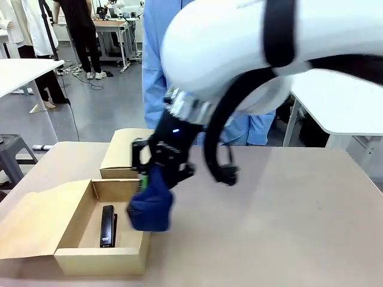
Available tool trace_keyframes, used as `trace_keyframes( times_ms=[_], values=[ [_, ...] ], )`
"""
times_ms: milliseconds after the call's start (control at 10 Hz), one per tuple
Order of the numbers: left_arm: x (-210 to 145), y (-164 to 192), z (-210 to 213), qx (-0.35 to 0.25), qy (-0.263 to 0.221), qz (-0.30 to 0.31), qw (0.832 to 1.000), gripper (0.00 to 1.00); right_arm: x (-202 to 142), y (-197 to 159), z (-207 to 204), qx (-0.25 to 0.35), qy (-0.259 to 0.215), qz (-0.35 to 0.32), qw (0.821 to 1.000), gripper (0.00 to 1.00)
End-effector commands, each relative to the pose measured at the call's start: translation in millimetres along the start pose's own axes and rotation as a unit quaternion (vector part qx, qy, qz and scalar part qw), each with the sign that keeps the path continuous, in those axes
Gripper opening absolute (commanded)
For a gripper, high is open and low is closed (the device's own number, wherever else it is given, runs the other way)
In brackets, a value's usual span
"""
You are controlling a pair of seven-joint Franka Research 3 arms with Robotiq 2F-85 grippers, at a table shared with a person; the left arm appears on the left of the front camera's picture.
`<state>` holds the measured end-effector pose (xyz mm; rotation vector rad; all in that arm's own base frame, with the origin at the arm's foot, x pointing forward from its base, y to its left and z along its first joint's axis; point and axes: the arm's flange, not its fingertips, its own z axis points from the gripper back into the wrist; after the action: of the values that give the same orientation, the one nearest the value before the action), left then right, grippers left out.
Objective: Place items inside the box.
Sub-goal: Pick up a Pencil pouch or Stapler and place it inside the Mailer Box closest to the robot.
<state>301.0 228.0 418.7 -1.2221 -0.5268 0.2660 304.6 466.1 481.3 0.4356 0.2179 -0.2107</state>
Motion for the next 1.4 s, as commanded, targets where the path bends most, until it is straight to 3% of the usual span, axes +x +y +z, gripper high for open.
trace_keyframes(
  times_ms=[0, 300, 600, 1300],
  values=[
    [-0.6, -0.1, -0.2, -0.011, -0.005, -0.010, 1.000, 1.00, 7.9, 32.9, -42.8, -0.004, -0.020, 0.001, 1.000, 0.13],
    [-0.6, -0.1, -0.2, -0.011, -0.005, -0.010, 1.000, 1.00, 9.9, 56.9, -79.1, -0.042, 0.025, 0.025, 0.998, 0.13],
    [-0.6, -0.1, -0.2, -0.011, -0.005, -0.010, 1.000, 1.00, 26.0, 70.1, -105.1, -0.086, 0.010, 0.061, 0.994, 0.13],
    [-0.6, -0.1, -0.2, -0.011, -0.005, -0.010, 1.000, 1.00, 64.6, 65.3, -154.7, -0.086, 0.009, 0.036, 0.996, 0.13]
  ],
)
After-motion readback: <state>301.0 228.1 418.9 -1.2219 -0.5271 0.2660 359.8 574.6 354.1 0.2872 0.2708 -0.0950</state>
